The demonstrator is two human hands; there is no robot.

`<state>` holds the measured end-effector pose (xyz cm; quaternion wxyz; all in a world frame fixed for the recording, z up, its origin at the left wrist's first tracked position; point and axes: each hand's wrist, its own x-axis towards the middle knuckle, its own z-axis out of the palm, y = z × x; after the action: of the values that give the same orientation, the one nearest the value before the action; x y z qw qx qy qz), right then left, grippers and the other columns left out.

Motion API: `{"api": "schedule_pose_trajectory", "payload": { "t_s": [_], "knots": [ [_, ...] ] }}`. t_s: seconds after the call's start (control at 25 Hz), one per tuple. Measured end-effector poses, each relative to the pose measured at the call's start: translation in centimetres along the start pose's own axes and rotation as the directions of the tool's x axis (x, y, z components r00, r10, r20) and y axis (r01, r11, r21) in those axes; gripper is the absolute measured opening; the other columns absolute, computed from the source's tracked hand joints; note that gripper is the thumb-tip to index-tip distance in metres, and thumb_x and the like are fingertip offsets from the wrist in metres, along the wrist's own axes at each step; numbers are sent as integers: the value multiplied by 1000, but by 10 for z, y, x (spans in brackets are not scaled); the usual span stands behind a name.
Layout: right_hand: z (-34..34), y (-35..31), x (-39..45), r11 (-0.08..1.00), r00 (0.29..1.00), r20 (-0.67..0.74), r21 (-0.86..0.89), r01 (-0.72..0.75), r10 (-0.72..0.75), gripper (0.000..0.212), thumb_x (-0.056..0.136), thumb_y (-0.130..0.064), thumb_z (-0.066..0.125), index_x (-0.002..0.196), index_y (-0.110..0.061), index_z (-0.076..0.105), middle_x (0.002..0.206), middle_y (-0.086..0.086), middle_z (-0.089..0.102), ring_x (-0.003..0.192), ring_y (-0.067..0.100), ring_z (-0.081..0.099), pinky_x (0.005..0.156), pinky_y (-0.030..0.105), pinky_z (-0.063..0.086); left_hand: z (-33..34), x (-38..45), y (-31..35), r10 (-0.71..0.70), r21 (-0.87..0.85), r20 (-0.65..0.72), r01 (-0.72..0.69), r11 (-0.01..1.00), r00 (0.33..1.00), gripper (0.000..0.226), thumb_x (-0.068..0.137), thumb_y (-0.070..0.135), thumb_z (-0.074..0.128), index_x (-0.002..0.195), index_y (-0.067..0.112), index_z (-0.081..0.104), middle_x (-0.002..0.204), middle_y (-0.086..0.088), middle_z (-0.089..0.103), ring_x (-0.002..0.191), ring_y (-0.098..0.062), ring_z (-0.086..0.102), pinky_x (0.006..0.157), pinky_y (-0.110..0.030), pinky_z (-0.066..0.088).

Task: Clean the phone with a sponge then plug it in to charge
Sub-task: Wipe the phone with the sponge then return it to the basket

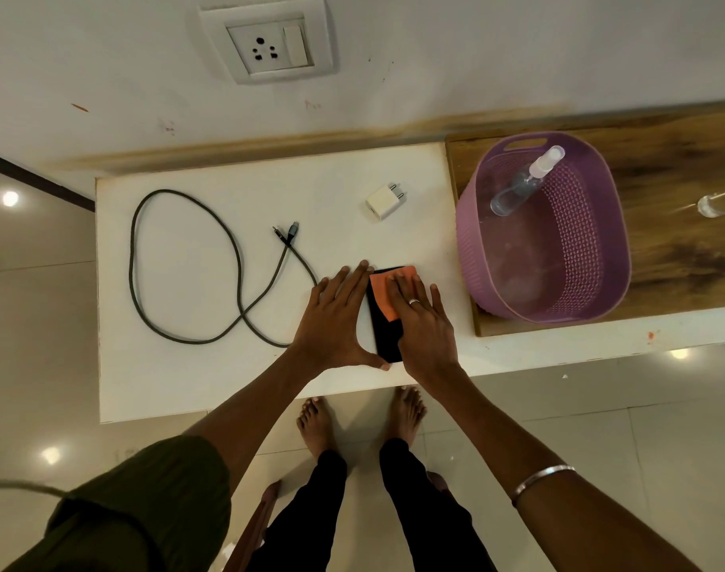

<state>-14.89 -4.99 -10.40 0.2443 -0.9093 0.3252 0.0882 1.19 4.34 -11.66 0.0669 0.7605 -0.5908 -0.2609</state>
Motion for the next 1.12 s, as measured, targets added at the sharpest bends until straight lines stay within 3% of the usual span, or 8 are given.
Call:
{"api": "schedule_pose_trajectory", "payload": {
  "t_s": [0.2, 0.32, 0.44, 0.68, 0.8, 0.88, 1.0, 1.12],
  "knots": [
    [-15, -2, 28, 995, 999, 10, 91, -39, 38, 72, 94, -38, 53, 152, -14, 17, 162, 7, 11, 150, 26, 5, 122, 38, -3, 1, 1, -1, -8, 9, 17, 8, 1000, 1000, 150, 44, 101, 52, 160, 17, 7, 169, -3, 6, 156, -27, 7, 125, -48, 7],
    [-47, -16, 28, 969, 976, -201, 247, -33, 84, 61, 93, -5, 53, 149, -13, 31, 159, 5, 25, 148, 26, 18, 120, 41, 16, 0, 2, 0, -17, 17, 30, 17, 1000, 999, 151, 42, 101, 52, 159, 17, 8, 169, -2, 7, 156, -26, 7, 125, -49, 11],
    [-90, -28, 9, 906, 913, -351, 421, -42, 206, 58, 92, 0, 54, 146, -16, 40, 152, 2, 40, 140, 21, 37, 110, 36, 35, -3, 2, 2, -24, 28, 40, 23, 999, 999, 154, 41, 101, 54, 160, 16, 5, 169, -1, 4, 156, -25, 6, 125, -51, 14],
    [-167, -13, -37, 928, 748, -642, 360, 100, 168, 34, 99, -15, 48, 132, -10, 56, 123, -6, 58, 115, -6, 48, 92, -1, 37, -8, 2, 7, -45, 61, 69, 41, 997, 997, 159, 38, 103, 51, 159, 18, -9, 169, 1, -4, 156, -25, 3, 125, -50, 14],
    [-188, 30, -45, 964, 770, -609, 265, -26, 188, 38, 95, -1, 56, 132, -9, 57, 122, -3, 60, 113, -5, 46, 90, 1, 40, -9, 3, 9, -55, 74, 76, 49, 996, 996, 159, 38, 103, 51, 159, 20, -12, 169, 2, -6, 156, -25, 3, 125, -50, 14],
    [-191, 58, -39, 968, 805, -551, 223, -111, 220, 39, 93, 4, 57, 130, -10, 60, 121, 6, 66, 109, 7, 54, 90, 16, 45, -8, 2, 10, -56, 77, 69, 50, 996, 996, 159, 38, 103, 51, 159, 20, -12, 169, 2, -5, 156, -26, 5, 125, -50, 16],
    [-187, 86, -30, 960, 894, -352, 139, -243, 277, 37, 94, 0, 55, 127, -15, 63, 115, 13, 69, 101, 32, 63, 86, 36, 52, -9, 3, 9, -55, 88, 84, 48, 995, 995, 159, 38, 103, 50, 159, 20, -12, 169, 1, -5, 156, -26, 5, 125, -49, 15],
    [-187, 108, -8, 948, 940, -131, 94, -304, 315, 40, 95, -3, 53, 131, -18, 60, 124, 12, 66, 109, 37, 61, 93, 46, 50, -8, 3, 10, -61, 110, 79, 52, 993, 995, 158, 40, 103, 50, 158, 19, -14, 169, 1, -8, 156, -26, 3, 125, -50, 13]
  ]
}}
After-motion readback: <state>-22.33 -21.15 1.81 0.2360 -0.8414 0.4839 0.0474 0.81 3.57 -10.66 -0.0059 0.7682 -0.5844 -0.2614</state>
